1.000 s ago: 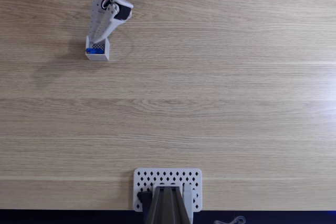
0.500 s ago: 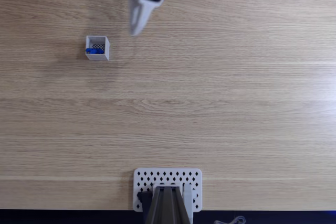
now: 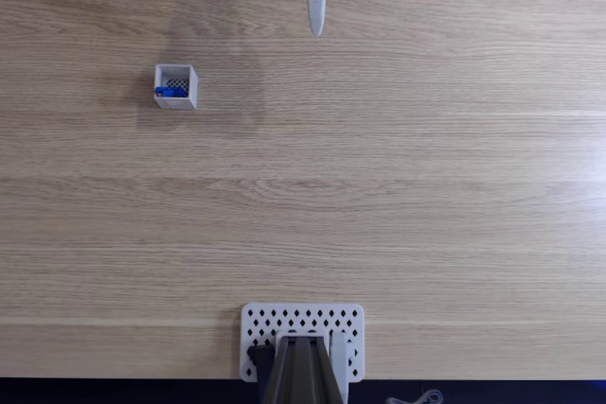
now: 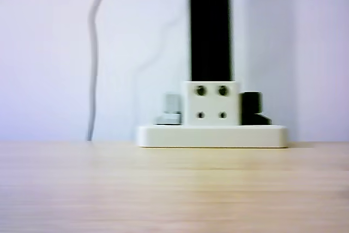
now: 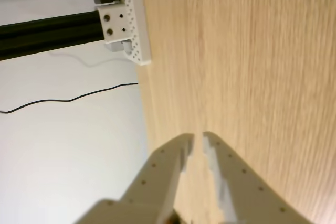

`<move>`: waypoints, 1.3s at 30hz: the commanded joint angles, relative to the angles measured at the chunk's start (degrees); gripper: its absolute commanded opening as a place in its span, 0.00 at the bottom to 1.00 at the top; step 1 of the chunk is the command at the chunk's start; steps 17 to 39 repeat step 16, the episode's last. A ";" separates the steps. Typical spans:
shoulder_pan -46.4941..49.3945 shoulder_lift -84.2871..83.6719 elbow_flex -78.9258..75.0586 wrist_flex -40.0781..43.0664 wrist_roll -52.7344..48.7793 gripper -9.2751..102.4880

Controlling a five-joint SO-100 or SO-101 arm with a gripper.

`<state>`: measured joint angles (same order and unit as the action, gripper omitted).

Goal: Grasp a peg and put it in the crate.

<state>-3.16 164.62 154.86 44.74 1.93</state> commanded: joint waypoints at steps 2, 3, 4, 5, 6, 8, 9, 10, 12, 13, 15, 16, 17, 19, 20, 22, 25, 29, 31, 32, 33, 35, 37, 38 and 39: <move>-0.44 5.54 -0.09 0.97 1.85 0.09; -0.26 6.86 1.58 1.67 1.85 0.09; -0.26 8.53 3.25 2.55 1.85 0.09; -0.26 10.20 4.83 3.34 1.93 0.09; -0.18 11.95 6.24 3.87 1.93 0.09; -0.26 15.12 8.96 4.92 1.93 0.09; -0.26 16.52 10.37 5.45 1.93 0.09; -0.18 17.75 11.95 5.71 1.93 0.09; 0.09 19.86 15.29 6.06 1.93 0.09; -0.09 20.92 16.52 6.24 1.93 0.09; 0.18 23.29 19.16 6.42 1.93 0.09; 0.26 24.52 19.95 6.59 1.93 0.09; 0.26 24.52 19.95 6.59 1.93 0.09; 0.26 24.52 19.95 6.59 1.93 0.09; 0.26 24.52 19.95 6.59 1.93 0.09; 0.26 24.52 19.95 6.59 1.93 0.09; 0.26 24.52 19.95 6.59 1.93 0.09; 0.26 24.52 19.95 6.59 1.93 0.09; 0.26 24.52 19.95 6.59 1.93 0.09; 0.26 24.52 19.95 6.59 1.93 0.09; 0.26 24.52 19.95 6.59 1.93 0.09; 0.26 24.52 19.95 6.59 1.93 0.09; 0.26 24.52 19.95 6.59 1.93 0.09; 0.26 24.52 19.95 6.59 1.93 0.09; 0.26 24.52 19.95 6.59 1.93 0.09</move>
